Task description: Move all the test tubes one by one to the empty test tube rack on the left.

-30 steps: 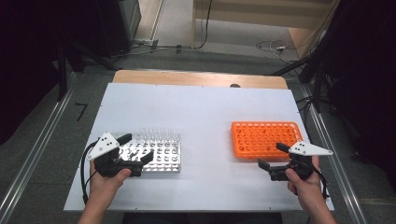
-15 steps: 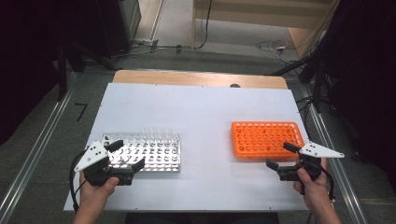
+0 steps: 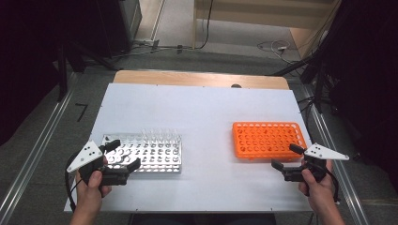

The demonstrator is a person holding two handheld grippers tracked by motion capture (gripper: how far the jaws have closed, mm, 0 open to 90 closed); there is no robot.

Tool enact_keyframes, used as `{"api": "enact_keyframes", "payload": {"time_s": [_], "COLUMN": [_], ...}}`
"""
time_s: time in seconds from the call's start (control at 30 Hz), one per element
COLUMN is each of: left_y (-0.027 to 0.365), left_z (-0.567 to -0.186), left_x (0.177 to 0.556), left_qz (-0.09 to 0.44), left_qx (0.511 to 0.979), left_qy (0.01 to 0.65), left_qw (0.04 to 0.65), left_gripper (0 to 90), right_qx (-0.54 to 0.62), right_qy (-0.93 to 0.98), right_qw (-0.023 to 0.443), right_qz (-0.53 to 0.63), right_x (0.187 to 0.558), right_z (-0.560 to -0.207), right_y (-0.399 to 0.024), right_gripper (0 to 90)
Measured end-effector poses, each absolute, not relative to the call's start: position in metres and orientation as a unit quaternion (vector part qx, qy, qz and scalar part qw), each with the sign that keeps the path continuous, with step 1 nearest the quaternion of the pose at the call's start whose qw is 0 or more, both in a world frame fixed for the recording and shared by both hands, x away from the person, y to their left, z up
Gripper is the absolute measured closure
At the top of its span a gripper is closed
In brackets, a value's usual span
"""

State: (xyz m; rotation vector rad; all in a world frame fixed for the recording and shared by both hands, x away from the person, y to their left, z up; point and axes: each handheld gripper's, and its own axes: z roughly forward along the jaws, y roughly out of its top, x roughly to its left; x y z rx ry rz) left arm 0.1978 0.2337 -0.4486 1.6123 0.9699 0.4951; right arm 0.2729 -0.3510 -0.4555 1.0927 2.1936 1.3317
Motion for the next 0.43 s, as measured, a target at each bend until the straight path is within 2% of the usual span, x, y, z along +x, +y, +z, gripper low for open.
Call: {"api": "enact_keyframes", "payload": {"time_s": [0.43], "left_y": [0.2331], "left_z": [-0.4515], "left_x": [0.1998], "left_qz": [0.212], "left_qx": [0.689], "left_qy": [0.411], "left_qw": [0.558], "left_gripper": [0.0], "right_qx": [0.385], "right_qy": [0.778], "right_qw": [0.18], "right_qz": [0.462], "right_x": [0.2729], "right_z": [-0.4571], "right_y": [-0.3478], "right_gripper": [0.0]}}
